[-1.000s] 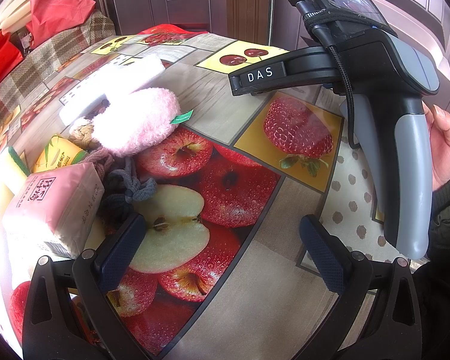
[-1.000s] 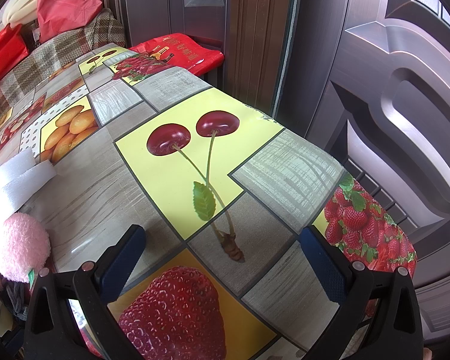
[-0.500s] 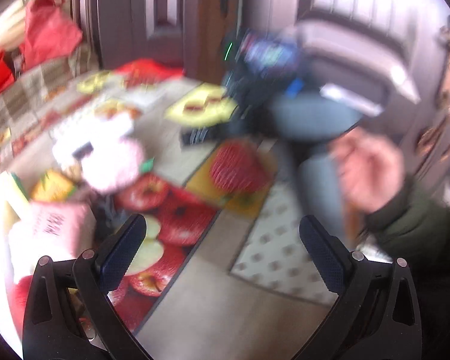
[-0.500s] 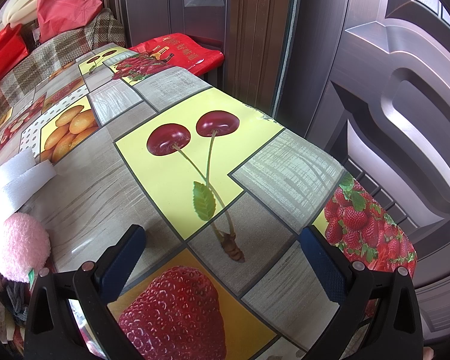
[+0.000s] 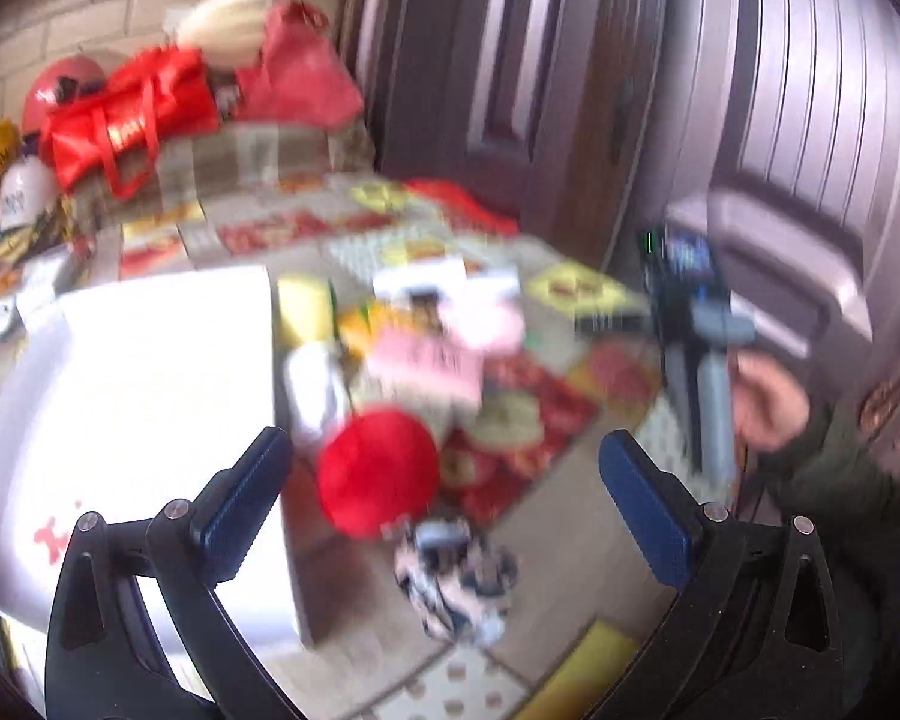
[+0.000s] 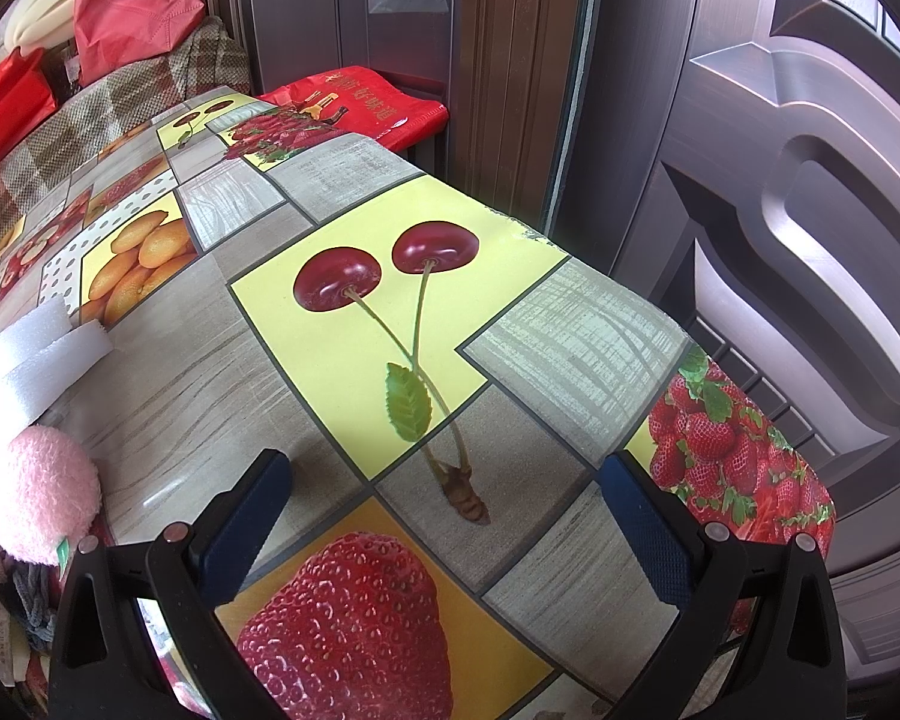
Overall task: Organize soft objects
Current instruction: 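Swing the left gripper to the pile and grasp the black-and-white patterned cloth, then carry the patterned cloth toward the white box while the right gripper grasps the pink fluffy ball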
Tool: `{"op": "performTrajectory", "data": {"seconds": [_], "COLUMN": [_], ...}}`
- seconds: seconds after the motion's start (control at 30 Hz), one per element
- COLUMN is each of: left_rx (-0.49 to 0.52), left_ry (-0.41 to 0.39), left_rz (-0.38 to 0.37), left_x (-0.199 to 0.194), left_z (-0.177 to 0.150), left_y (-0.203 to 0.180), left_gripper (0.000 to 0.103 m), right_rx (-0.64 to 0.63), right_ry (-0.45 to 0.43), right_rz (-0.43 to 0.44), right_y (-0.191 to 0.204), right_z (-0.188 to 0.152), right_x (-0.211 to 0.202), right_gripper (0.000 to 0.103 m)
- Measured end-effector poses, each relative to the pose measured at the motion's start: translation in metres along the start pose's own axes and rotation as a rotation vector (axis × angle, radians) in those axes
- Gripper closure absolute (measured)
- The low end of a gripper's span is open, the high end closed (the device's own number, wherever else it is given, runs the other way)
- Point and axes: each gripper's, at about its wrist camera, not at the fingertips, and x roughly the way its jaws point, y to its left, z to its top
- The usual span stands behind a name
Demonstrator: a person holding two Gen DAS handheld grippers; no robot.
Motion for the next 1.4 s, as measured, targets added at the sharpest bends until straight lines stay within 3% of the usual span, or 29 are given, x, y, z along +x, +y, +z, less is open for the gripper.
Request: {"op": "performTrajectory", "data": {"seconds": [0.13, 0.33, 0.5, 0.53, 0.57, 0.63, 0.7, 0.77, 0.87, 0.93, 1.07, 1.23, 1.4], "left_rx": [0.047, 0.054, 0.065, 0.065, 0.063, 0.051, 0.050, 0.060, 0.080, 0.085, 0.078, 0.067, 0.071], "left_ry": [0.137, 0.185, 0.202, 0.201, 0.201, 0.195, 0.186, 0.159, 0.098, 0.065, 0.033, 0.012, 0.011], "left_rz": [0.021, 0.060, 0.061, 0.059, 0.053, 0.038, 0.034, 0.026, 0.017, 0.023, 0.032, 0.038, 0.043], "left_x": [0.035, 0.051, 0.050, 0.049, 0.048, 0.047, 0.045, 0.042, 0.033, 0.029, 0.025, 0.021, 0.022], "left_z": [-0.025, -0.034, -0.038, -0.038, -0.037, -0.036, -0.034, -0.031, -0.024, -0.022, -0.022, -0.021, -0.022], "left_y": [-0.023, -0.023, -0.024, -0.023, -0.022, -0.018, -0.017, -0.019, -0.023, -0.024, -0.021, -0.019, -0.020], "left_gripper": [0.000, 0.002, 0.039, 0.054, 0.063, 0.067, 0.068, 0.068, 0.068, 0.068, 0.068, 0.068, 0.068], "right_rx": [0.000, 0.013, 0.014, 0.001, -0.035, -0.064, 0.005, 0.012, -0.119, -0.207, -0.349, -0.383, -0.405], "right_ry": [0.000, -0.006, -0.010, -0.009, -0.008, -0.022, -0.062, -0.171, -0.399, -0.461, -0.347, -0.155, -0.115], "right_rz": [0.000, -0.010, 0.021, 0.042, 0.078, 0.167, 0.294, 0.411, 0.557, 0.641, 0.666, 0.686, 0.703], "right_y": [0.000, -0.001, 0.000, 0.000, -0.001, -0.002, -0.015, -0.023, -0.015, -0.006, 0.028, 0.056, 0.074], "right_z": [0.000, -0.001, 0.001, 0.003, 0.004, 0.004, 0.001, -0.002, -0.007, -0.008, -0.003, -0.009, -0.011], "right_x": [0.000, 0.001, 0.001, 0.001, 0.000, -0.005, -0.016, -0.039, -0.078, -0.092, -0.089, -0.058, -0.054], "right_gripper": [0.000, 0.000, 0.000, 0.000, 0.000, 0.000, 0.000, 0.000, 0.000, 0.000, 0.000, 0.000, 0.001]}}
